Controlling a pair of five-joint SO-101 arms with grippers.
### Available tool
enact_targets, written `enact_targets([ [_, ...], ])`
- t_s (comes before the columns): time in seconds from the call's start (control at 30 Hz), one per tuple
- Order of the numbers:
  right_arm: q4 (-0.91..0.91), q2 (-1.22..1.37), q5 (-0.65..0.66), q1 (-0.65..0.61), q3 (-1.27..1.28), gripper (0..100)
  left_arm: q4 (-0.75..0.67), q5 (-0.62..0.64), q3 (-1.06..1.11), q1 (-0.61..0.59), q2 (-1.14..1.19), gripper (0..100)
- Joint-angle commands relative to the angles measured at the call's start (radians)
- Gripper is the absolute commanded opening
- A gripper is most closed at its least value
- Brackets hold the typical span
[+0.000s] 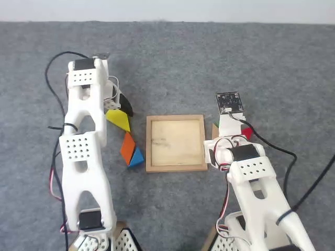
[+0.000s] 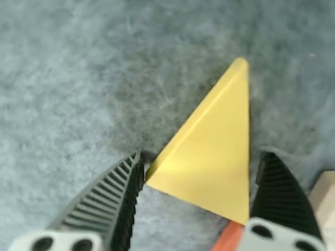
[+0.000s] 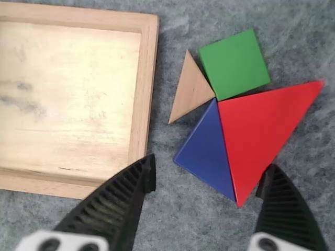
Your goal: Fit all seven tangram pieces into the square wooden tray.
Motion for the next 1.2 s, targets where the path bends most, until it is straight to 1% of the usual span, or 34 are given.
enact_targets([
  [0.0, -0.015, -0.004, -0.011, -0.002, -0.055, 31.8, 0.025, 0.057, -0.005, -0.006, -0.012, 29],
  [0.07, -0.015, -0.004, -0.011, -0.002, -0.055, 31.8, 0.026, 0.074, 0.002, -0.008, -0.014, 30],
  [0.2, -0.015, -0.004, -0.011, -0.002, -0.055, 31.8, 0.028, 0.124, 0.004, -0.043, -0.018, 35],
  [0.27, -0.015, -0.004, -0.011, -0.002, -0.055, 31.8, 0.028, 0.123, 0.018, -0.058, -0.037, 36],
  [0.5, -0.016, -0.004, -0.011, -0.002, -0.055, 31.8, 0.026, 0.123, 0.15, -0.035, -0.11, 36],
  [0.7, -0.016, -0.004, -0.011, -0.002, -0.055, 31.8, 0.017, 0.129, 0.148, -0.029, -0.11, 36],
  [0.77, -0.016, -0.004, -0.011, -0.002, -0.055, 31.8, -0.009, 0.133, 0.148, -0.029, -0.109, 36],
  [0.9, -0.016, -0.004, -0.011, -0.002, -0.055, 31.8, -0.057, 0.192, 0.148, -0.031, -0.109, 34],
  [1.17, -0.016, -0.004, -0.011, -0.002, -0.055, 31.8, -0.057, 0.199, 0.153, -0.026, -0.109, 33],
])
